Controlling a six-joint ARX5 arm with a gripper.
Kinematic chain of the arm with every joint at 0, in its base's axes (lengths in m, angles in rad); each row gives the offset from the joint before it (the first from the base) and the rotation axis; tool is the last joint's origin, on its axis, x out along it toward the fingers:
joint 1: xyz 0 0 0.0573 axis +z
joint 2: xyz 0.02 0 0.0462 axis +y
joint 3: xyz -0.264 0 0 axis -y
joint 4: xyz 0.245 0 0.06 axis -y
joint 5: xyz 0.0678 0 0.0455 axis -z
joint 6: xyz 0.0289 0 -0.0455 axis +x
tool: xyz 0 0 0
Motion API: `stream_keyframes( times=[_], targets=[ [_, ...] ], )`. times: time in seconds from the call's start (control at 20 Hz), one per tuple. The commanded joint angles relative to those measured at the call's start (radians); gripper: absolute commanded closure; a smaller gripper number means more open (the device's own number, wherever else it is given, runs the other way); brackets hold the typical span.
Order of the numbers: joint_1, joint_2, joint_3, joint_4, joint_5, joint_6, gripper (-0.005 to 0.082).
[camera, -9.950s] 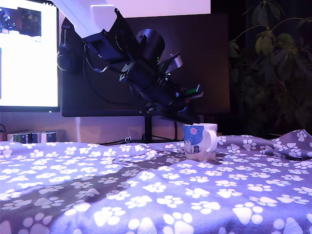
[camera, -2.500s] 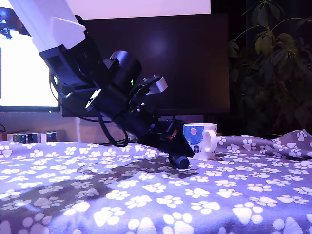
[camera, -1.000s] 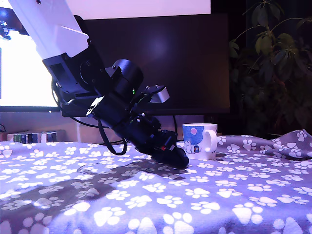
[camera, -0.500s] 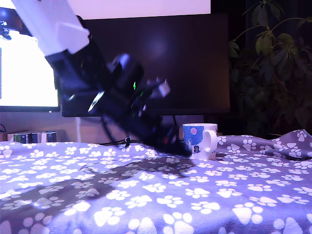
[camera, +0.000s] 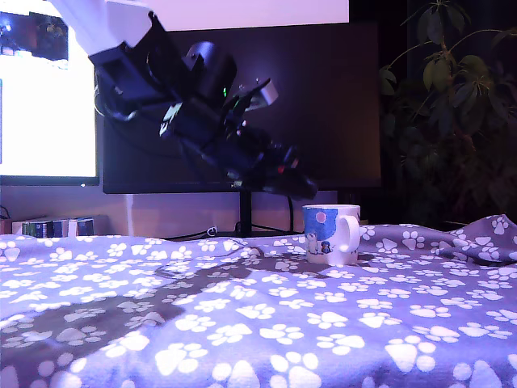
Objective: Pick up the coffee capsules on the table and drop them inside the coffee cup
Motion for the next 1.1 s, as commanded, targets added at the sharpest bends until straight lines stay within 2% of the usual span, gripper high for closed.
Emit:
stream_keyframes(
  times=[0.0, 0.3, 0.6, 0.8, 1.05],
  targets=[
    [-0.004, -0.019, 0.008, 0.000, 0.005, -0.031, 0.0591],
    [-0.005, -0.018, 0.039, -0.044, 0.004, -0.076, 0.0591],
    [-0.008, -0.015, 0.136, -0.159, 0.004, -0.077, 0.0591],
    [-0.008, 0.002, 0.193, -0.211, 0.013, -0.103, 0.0591],
    [-0.026, 0.047, 0.304, -0.273, 0.012, -0.106, 0.0591]
  ],
)
